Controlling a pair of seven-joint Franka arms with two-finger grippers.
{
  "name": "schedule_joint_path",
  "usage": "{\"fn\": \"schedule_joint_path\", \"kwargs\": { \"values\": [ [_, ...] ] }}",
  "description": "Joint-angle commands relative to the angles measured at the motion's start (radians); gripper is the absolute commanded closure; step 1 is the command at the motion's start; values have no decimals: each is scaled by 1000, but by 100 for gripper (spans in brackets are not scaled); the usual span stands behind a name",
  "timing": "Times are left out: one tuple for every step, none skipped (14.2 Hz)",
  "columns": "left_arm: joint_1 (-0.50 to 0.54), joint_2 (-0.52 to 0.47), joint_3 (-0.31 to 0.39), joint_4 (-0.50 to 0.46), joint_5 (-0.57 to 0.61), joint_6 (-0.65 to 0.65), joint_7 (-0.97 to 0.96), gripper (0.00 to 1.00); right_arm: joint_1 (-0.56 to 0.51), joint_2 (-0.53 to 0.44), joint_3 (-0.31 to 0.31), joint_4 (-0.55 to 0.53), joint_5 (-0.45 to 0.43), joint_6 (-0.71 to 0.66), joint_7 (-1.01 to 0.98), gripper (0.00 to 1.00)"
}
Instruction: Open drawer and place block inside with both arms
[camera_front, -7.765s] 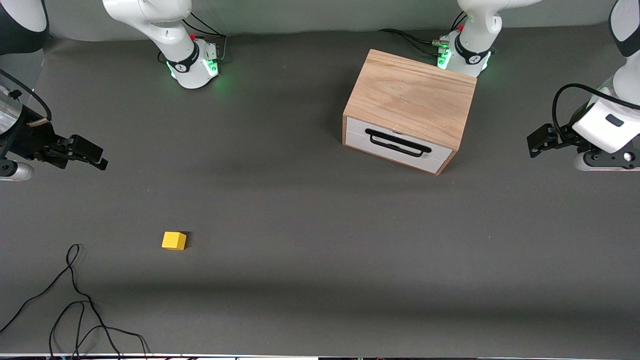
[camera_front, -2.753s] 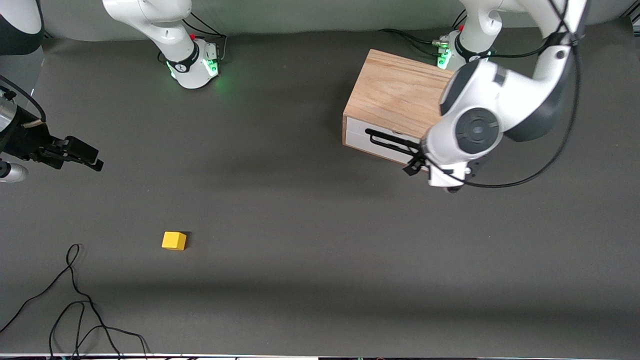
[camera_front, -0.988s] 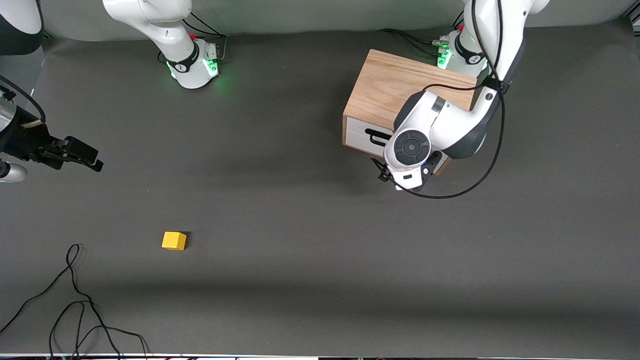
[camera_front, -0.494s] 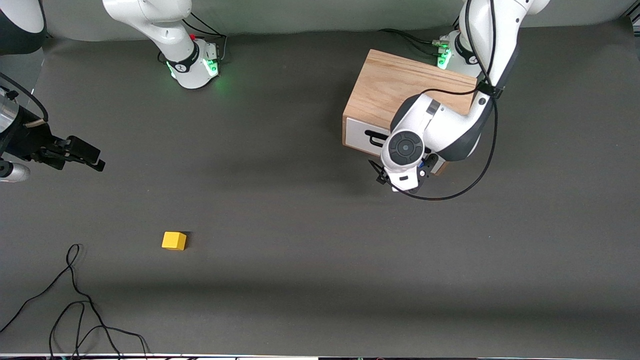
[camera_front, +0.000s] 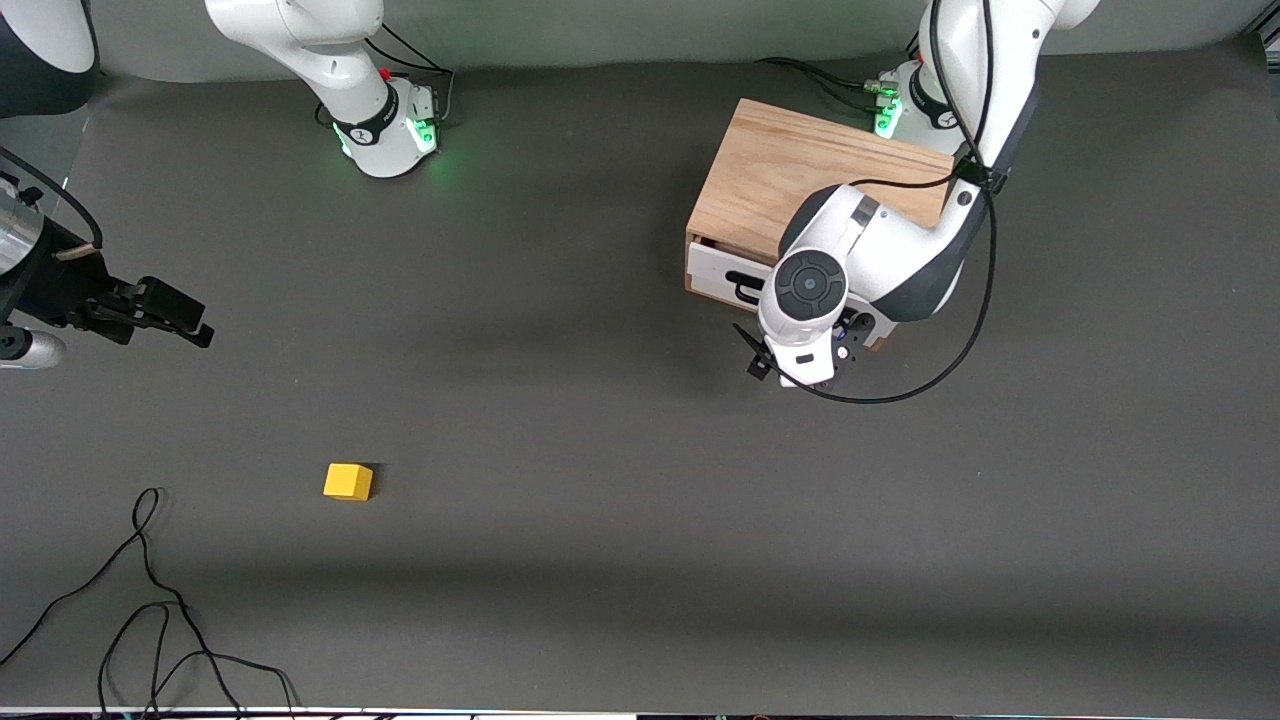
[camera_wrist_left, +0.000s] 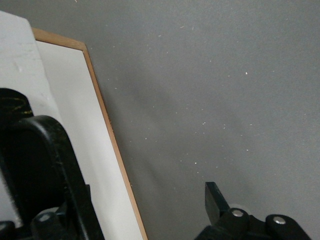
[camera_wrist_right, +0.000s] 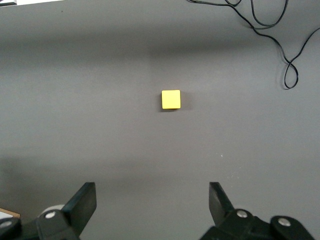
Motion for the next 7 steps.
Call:
{"fn": "schedule_joint_path", "kwargs": {
  "values": [
    [49,-7,22,64,56,57,102,0,7,-3,-5,0,13,11,-18,0],
    [52,-4,22,81,56,60,102,0,7,-1,-5,-1,15,14,-18,0],
    [52,-4,22,95,56,73,102,0,6,0,-5,-1,13,15,-18,0],
    [53,-4,22,107,56,86,102,0,6,6,-5,0,13,18,-18,0],
    [55,1,22,124,56,93,103,0,6,17,-5,3,13,32,-17,0],
    [53,7,22,149,56,93,103,0,6,29,-5,3,13,46,-15,0],
    [56,22,22,181,55,93,102,0,6,51,-5,6,13,58,-12,0]
  ]
}}
